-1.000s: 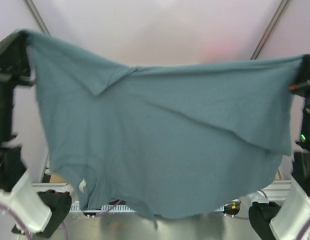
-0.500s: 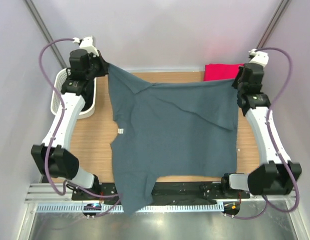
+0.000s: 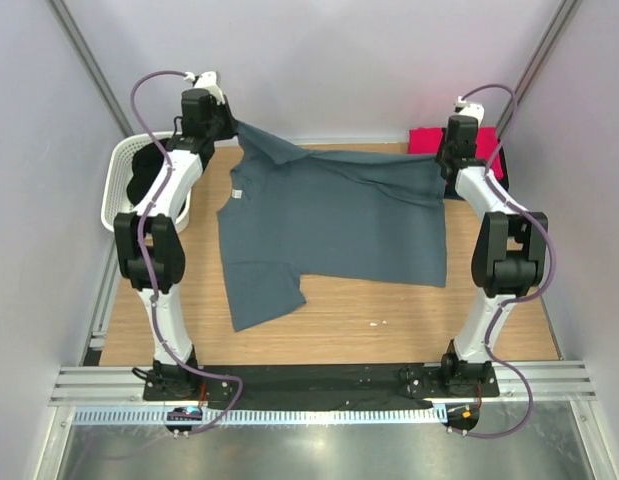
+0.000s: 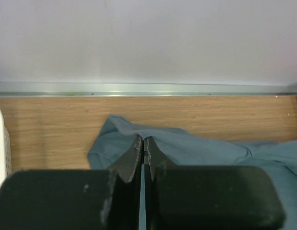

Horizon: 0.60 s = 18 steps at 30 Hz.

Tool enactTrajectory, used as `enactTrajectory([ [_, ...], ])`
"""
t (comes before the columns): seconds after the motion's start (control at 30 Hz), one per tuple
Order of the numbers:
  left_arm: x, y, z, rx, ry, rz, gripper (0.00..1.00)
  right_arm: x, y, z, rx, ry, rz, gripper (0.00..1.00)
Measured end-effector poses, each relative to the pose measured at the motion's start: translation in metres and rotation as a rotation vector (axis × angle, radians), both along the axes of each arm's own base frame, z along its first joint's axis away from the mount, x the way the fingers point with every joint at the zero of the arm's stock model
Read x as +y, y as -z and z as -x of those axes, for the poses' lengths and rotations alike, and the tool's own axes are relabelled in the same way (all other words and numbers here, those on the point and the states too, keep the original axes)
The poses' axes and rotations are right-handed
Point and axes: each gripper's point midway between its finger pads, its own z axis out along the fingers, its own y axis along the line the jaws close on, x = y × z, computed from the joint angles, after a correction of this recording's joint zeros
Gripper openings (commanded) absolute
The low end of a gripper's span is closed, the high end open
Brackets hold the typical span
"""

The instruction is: Fold and stack the t-shirts

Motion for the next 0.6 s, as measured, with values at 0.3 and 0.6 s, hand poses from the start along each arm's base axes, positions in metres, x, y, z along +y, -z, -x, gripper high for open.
enactTrajectory([
  [0.3,0.003,0.004,-0.021,-0.016,-0.023,-0.023,0.0,-0.002,-0.005,-0.042,-0.06,-0.009,0.021,0.01],
  [0.6,0.005,0.033,-0.008,0.057,-0.054,0.015,0.0,0.003,0.012,-0.04,-0.026,-0.022,-0.008,0.01],
])
